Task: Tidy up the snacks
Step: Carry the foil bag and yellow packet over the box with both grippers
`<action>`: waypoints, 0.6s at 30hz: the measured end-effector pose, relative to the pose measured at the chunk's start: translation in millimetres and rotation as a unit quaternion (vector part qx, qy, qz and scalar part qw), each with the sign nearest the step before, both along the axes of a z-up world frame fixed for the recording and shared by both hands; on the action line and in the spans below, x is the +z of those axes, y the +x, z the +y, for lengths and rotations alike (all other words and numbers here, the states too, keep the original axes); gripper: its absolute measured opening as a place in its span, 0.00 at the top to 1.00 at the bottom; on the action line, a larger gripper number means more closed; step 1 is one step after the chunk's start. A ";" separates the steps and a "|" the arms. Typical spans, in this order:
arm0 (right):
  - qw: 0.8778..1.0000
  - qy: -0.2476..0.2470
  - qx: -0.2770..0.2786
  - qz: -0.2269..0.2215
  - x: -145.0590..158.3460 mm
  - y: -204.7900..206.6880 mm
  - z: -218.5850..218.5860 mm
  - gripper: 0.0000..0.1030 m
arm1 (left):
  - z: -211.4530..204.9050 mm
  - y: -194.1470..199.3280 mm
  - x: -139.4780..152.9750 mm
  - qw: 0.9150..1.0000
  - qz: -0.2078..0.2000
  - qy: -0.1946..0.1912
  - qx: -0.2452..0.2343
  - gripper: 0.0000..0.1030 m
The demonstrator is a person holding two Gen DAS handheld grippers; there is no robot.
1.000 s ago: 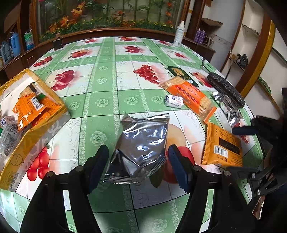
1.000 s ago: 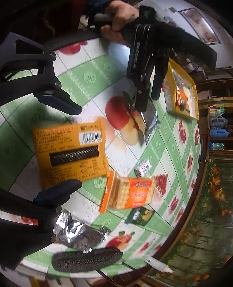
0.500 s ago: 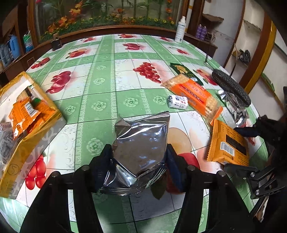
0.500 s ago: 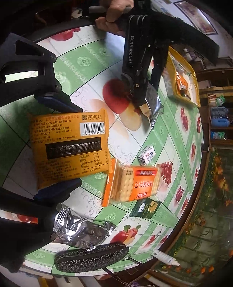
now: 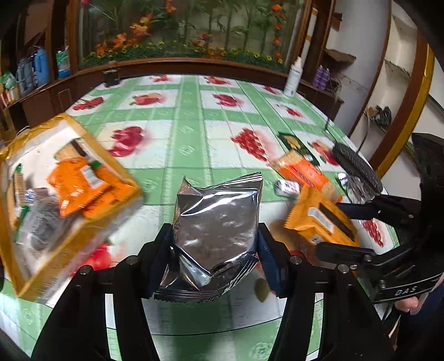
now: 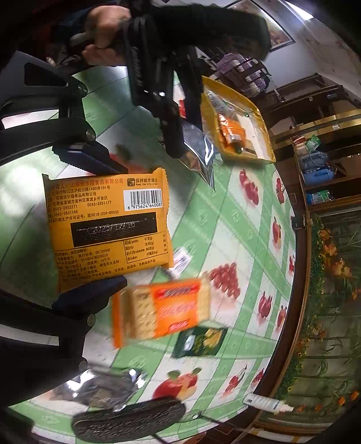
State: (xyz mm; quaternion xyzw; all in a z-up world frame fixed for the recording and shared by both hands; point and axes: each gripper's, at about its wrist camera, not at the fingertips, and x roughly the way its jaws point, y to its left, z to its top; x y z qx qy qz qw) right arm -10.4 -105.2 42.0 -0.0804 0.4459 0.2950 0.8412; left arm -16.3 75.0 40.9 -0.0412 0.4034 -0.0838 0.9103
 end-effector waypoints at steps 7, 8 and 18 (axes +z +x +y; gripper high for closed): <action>1.000 0.016 0.017 0.020 11.9 16.4 49.6 0.30 | 43.1 -7.3 15.9 0.998 -0.024 -0.009 0.049 0.44; 0.999 0.017 0.020 0.023 13.0 17.4 55.5 0.30 | 50.1 -7.9 17.5 0.998 -0.027 -0.009 0.057 0.44; 0.997 0.039 0.044 0.047 29.0 38.5 119.5 0.30 | 109.5 -17.0 23.1 0.990 -0.050 -0.009 0.131 0.44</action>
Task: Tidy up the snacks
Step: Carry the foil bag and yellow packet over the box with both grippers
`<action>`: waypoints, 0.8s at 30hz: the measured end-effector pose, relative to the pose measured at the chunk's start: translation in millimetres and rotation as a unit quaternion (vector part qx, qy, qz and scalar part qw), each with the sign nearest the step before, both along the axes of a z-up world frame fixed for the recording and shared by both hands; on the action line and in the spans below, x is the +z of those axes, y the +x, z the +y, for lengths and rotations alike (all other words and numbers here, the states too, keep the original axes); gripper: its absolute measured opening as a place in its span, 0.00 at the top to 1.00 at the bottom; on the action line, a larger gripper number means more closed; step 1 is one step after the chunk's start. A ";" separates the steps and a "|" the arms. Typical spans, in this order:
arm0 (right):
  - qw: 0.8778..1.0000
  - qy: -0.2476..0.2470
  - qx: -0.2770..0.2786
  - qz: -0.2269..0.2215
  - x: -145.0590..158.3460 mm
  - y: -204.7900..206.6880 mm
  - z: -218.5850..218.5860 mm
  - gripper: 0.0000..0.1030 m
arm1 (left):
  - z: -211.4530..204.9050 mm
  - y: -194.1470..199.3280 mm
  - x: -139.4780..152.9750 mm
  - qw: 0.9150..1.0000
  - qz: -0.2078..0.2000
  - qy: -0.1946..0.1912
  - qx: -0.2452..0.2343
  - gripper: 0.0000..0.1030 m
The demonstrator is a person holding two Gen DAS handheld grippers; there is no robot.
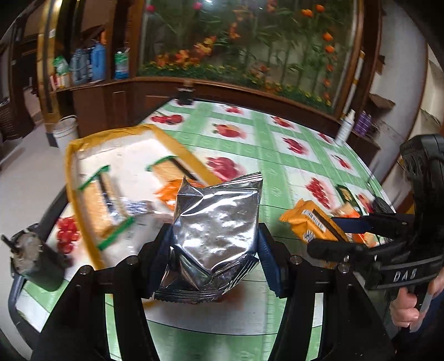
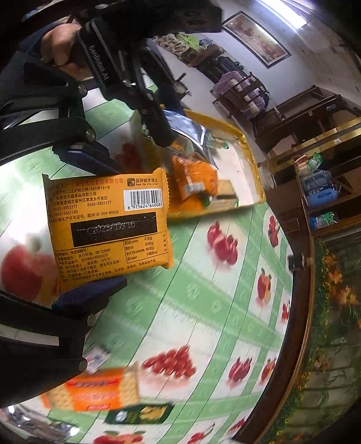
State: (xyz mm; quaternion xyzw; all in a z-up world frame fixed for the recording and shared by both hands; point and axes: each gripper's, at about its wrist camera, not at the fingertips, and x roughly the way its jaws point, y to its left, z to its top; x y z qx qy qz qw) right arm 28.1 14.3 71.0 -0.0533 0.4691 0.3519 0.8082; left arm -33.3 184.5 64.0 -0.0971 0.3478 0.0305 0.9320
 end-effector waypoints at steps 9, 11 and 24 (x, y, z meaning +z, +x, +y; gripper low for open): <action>0.999 0.036 0.012 0.017 17.2 26.6 49.2 0.30 | 27.6 -2.0 -5.4 0.999 -0.003 0.005 0.036 0.44; 0.999 0.040 0.015 0.023 19.3 34.8 65.3 0.30 | 29.9 0.9 -7.6 0.999 -0.002 0.007 0.038 0.44; 0.998 0.011 0.026 0.053 -2.4 95.4 161.9 0.30 | 46.4 21.9 -20.6 0.998 0.030 0.032 0.053 0.44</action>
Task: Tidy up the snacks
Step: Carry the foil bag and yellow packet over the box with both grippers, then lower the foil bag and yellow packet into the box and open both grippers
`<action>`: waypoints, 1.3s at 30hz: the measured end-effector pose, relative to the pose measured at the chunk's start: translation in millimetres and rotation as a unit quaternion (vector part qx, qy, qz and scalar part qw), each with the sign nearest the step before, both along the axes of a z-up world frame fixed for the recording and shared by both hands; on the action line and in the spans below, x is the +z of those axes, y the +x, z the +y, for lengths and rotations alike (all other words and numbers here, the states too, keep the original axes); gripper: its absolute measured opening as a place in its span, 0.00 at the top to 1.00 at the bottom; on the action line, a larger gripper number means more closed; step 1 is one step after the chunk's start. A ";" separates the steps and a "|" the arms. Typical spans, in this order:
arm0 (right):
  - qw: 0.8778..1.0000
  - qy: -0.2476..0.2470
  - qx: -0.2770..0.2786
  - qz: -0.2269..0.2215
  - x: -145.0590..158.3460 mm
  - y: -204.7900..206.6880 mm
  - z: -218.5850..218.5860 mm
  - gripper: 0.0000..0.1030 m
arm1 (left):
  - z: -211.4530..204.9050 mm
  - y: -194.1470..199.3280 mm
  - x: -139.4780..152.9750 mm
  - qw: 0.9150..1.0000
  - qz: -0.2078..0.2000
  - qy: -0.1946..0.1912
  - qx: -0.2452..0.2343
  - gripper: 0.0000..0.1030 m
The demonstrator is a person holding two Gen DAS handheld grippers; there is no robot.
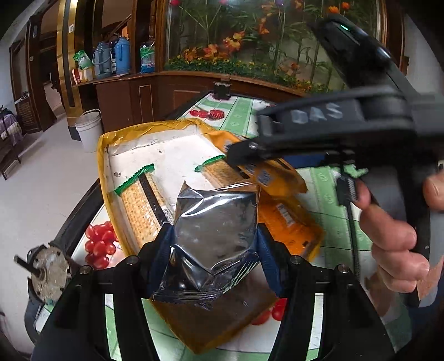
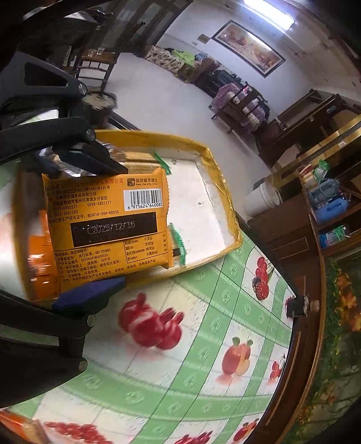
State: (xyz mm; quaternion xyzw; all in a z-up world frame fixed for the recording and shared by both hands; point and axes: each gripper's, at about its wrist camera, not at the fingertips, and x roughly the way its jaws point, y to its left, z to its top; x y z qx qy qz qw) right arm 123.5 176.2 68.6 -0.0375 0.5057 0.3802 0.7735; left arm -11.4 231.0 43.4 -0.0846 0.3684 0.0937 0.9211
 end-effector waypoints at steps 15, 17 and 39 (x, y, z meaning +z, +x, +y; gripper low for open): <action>1.000 -0.026 0.006 0.008 -27.8 27.8 56.1 0.30 | 18.6 15.0 -8.8 0.999 0.023 -0.004 0.027 0.43; 1.000 -0.020 0.007 0.009 -28.4 29.5 57.4 0.30 | 20.0 16.0 -8.5 0.999 0.022 -0.004 0.032 0.44; 0.998 0.056 0.003 0.015 0.0 11.7 23.9 0.29 | 24.4 6.9 3.6 0.999 0.008 -0.026 0.033 0.35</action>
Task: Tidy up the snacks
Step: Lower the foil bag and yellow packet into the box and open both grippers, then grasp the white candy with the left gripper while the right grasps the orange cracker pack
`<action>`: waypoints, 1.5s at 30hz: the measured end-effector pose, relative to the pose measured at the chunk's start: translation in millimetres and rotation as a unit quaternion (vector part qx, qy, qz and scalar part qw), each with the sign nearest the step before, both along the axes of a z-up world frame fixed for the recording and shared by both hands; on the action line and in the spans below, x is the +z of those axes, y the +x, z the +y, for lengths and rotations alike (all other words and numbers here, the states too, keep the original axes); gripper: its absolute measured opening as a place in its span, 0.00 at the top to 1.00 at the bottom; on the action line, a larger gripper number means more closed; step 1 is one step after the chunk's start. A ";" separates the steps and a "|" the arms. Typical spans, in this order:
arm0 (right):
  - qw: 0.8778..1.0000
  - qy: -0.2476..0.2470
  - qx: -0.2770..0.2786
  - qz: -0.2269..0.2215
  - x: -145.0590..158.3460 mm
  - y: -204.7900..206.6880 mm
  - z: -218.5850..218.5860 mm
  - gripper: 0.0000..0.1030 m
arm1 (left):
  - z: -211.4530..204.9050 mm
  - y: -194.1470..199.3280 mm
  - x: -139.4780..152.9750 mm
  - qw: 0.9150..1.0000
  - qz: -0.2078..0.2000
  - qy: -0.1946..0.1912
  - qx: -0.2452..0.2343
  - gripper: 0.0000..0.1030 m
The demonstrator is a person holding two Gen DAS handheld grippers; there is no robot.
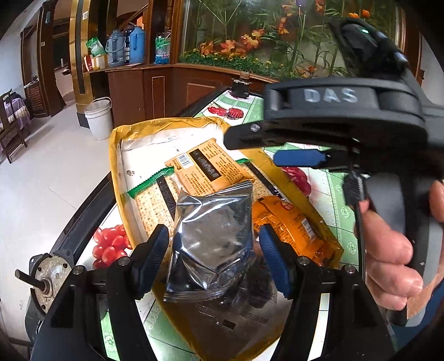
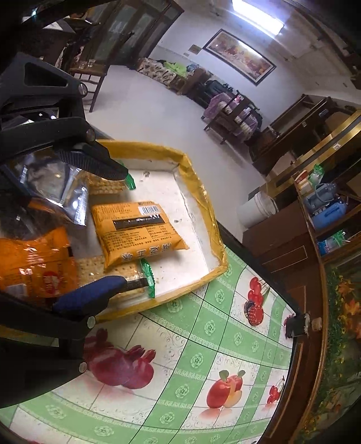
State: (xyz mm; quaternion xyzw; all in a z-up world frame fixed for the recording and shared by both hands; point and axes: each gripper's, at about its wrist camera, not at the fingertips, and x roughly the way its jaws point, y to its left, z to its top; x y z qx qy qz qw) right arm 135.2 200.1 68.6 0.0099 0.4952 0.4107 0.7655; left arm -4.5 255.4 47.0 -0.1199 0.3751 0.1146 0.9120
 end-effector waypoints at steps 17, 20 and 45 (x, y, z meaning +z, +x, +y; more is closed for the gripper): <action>0.996 0.089 -0.017 -0.009 31.7 -53.2 -115.7 0.29 | -46.4 -20.1 32.1 0.999 -0.039 0.014 -0.032 0.35; 0.993 0.115 -0.026 -0.017 38.4 -62.5 -141.9 0.29 | -57.6 -23.8 35.2 0.998 -0.045 0.012 -0.043 0.35; 0.966 0.042 -0.252 -0.030 -1.8 -58.6 -406.2 0.43 | -221.2 -10.7 -2.5 0.973 0.025 -0.003 -0.229 0.35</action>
